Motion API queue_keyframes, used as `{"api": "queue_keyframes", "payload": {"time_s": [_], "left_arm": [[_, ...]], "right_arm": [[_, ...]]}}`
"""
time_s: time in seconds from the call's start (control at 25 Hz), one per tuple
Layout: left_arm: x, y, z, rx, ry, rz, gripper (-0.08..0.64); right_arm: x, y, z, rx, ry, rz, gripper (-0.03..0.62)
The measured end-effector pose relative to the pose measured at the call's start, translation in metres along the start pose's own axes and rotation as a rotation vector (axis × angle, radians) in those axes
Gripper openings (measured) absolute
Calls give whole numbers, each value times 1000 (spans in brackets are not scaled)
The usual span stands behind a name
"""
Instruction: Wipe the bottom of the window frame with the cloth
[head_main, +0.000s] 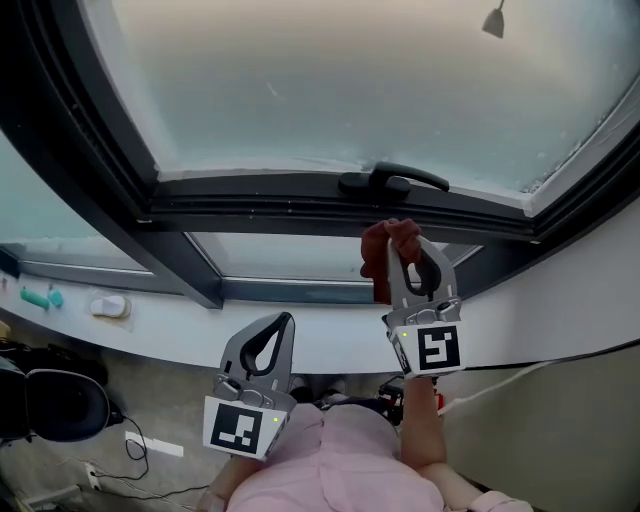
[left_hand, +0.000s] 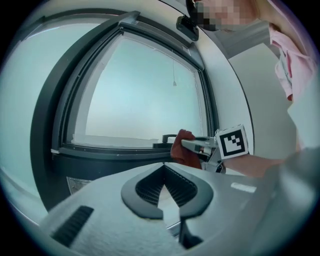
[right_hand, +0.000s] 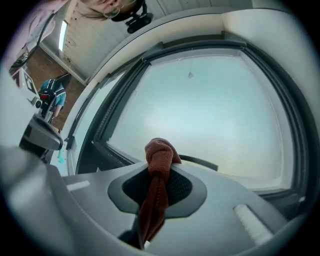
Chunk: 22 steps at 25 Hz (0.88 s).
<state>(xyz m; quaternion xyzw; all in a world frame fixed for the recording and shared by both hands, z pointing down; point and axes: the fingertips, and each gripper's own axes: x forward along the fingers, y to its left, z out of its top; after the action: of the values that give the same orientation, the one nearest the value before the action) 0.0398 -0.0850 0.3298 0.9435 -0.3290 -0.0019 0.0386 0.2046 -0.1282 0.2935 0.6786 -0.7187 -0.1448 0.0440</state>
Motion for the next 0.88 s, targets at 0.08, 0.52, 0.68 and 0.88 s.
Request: {"api": "queue_keyframes", "payload": {"time_s": [0.08, 0.52, 0.68, 0.88], "left_arm": [[-13, 13, -3, 16, 19, 25, -5], [-38, 46, -11, 23, 48, 69, -5], [-33, 43, -11, 22, 48, 49, -5], [-27, 37, -12, 22, 51, 28, -5]], "right_arm": [[14, 19, -8, -14, 9, 26, 63], [45, 36, -50, -54, 143, 1, 62], [45, 37, -50, -74, 131, 9, 63], [46, 36, -46, -96, 107, 27, 61]]}}
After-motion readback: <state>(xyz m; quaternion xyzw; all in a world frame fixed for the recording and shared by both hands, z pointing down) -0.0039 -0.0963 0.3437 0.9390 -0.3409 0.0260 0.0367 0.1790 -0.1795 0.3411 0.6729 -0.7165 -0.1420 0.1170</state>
